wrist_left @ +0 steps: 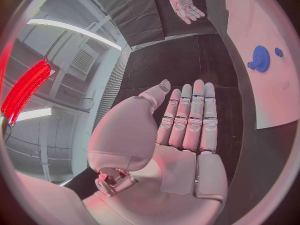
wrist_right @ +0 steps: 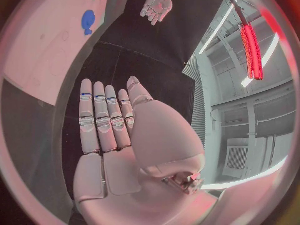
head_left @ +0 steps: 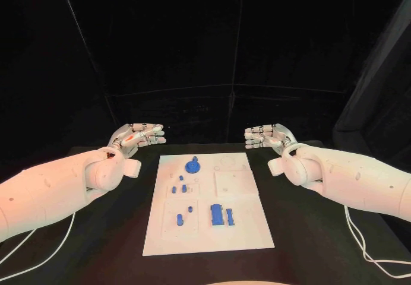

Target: Assemble the parts on the task board

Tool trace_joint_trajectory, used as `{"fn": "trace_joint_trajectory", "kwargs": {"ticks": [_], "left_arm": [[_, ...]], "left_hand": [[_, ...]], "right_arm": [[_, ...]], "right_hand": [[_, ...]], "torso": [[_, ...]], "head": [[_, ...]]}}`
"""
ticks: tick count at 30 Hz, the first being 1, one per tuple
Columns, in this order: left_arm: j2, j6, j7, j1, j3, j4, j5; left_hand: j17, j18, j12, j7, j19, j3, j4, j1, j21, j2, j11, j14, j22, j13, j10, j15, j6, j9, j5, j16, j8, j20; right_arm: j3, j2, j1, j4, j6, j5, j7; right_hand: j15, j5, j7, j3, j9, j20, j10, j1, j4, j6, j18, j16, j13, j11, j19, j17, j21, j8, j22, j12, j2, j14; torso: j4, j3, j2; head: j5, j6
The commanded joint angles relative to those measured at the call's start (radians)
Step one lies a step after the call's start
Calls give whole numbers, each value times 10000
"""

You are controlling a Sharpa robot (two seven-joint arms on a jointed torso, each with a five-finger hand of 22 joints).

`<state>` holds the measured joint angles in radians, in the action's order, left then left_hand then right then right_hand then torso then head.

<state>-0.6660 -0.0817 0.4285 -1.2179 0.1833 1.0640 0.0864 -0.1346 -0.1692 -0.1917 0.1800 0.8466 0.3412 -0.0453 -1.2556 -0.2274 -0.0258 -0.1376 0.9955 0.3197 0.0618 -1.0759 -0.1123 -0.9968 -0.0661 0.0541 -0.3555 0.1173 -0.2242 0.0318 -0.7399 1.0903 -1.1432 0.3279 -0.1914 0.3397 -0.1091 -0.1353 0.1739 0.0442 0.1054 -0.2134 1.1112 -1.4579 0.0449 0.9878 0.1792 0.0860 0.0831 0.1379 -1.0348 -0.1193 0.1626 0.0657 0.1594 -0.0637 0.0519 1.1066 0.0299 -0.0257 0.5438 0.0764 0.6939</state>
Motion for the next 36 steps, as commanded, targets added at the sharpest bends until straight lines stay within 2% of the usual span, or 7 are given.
{"fn": "trace_joint_trajectory", "kwargs": {"ticks": [1, 12, 13, 18, 26, 35, 36], "left_arm": [[369, -363, 632, 77, -15, -547, 937], [1169, -1047, 880, 258, -35, -1417, 1280], [1114, -617, 423, 250, -25, -1336, 899], [989, -964, 450, 329, -125, -982, 801], [372, -2680, 585, 721, -620, 770, 319], [-644, -5503, 807, 1365, -1435, 3652, -476], [-725, -5728, 824, 1416, -1500, 3881, -539]], "left_hand": [[316, -96, 449, 40, -748, -255, 78, 91, 739, -160, -158, -322, -536, 1, 145, -259, 88, 15, -5, 797, -221, -282], [688, -148, 1317, -10, -1910, -1024, 111, -86, 1499, 11, -347, -850, -1372, -1, 937, -520, 301, 18, 26, 2198, -545, -632], [1346, 508, 1917, -526, -3832, -1692, 453, 3779, 2274, 258, 175, -3540, -1904, -618, 3844, -16, 3153, 661, -541, 2582, -1173, 231], [1346, 566, 1917, -753, -4635, -2014, 453, 5189, 2274, 258, 372, -4645, -2129, -618, 5029, 168, 4326, 661, -541, 2751, -1173, 559], [1346, 775, 1917, -1046, -5711, -2404, 453, 7254, 2274, 258, 654, -6133, -2428, -618, 6637, 1123, 5909, 661, -541, 3555, -1173, 1035], [1346, 1692, 1917, -1800, -6575, -2707, 453, 8916, 2274, 258, 1376, -7335, -3197, -618, 7929, 1123, 7178, 661, -541, 3555, -1173, 1415], [1346, 1692, 1917, -1800, -6653, -3412, 453, 9065, 2274, 258, 1376, -7438, -3197, -618, 8044, 1123, 7292, 661, -541, 3555, -1173, 1445]], "right_arm": [[-11, 555, 23, 871, -877, 947, 1070], [-16, 1834, -34, 2509, -1486, 1027, 1199], [-9, 1721, -35, 2337, -908, 762, 833], [-26, 1608, -54, 1983, -622, 823, 885], [-108, 1044, -152, 229, 793, 1129, 1143], [-245, 103, -315, -2700, 3156, 1640, 1573], [-256, 25, -329, -2944, 3353, 1683, 1609]], "right_hand": [[-44, 73, 2, 54, -134, -39, -88, 261, -165, -118, 64, -164, -192, 69, -110, 227, -238, -41, -205, 8, -27, 135], [-506, 108, -109, 283, -417, -565, -1099, 895, -894, -538, 14, -264, -213, 365, 1026, 580, -1037, -42, -976, 20, 109, -1074], [-17, 459, -612, -442, -1054, 264, -4048, 4939, -449, -3281, -538, -860, -831, -154, 3749, 1193, -1626, -657, -1594, 637, -519, -4022], [157, 620, -781, -442, -1054, 558, -5252, 6577, -449, -4408, -662, -860, -831, -358, 4889, 1193, -1626, -657, -1594, 637, -519, -5218], [1091, 1353, -1739, -442, -1054, 988, -6864, 8771, -449, -5913, -927, -860, -831, -637, 6390, 1193, -1626, -657, -1594, 637, -519, -6826], [1091, 1353, -1739, -442, -1054, 1353, -8209, 10607, -449, -7168, -1044, -860, -831, -1379, 7640, 1193, -1626, -657, -1594, 637, -519, -8169], [1091, 1353, -1739, -442, -1054, 1380, -8316, 10760, -449, -7270, -1792, -860, -831, -1379, 7746, 1193, -1626, -657, -1594, 637, -519, -8276]], "torso": [[-47, -16, -250], [12, 80, -221], [-1, 35, -253], [-81, 94, -184], [-292, 252, -2], [-299, 257, 4], [-299, 257, 4]], "head": [[-63, -202], [-120, -516], [-103, -454], [-280, -584], [-749, -928], [-764, -939], [-764, -939]]}}
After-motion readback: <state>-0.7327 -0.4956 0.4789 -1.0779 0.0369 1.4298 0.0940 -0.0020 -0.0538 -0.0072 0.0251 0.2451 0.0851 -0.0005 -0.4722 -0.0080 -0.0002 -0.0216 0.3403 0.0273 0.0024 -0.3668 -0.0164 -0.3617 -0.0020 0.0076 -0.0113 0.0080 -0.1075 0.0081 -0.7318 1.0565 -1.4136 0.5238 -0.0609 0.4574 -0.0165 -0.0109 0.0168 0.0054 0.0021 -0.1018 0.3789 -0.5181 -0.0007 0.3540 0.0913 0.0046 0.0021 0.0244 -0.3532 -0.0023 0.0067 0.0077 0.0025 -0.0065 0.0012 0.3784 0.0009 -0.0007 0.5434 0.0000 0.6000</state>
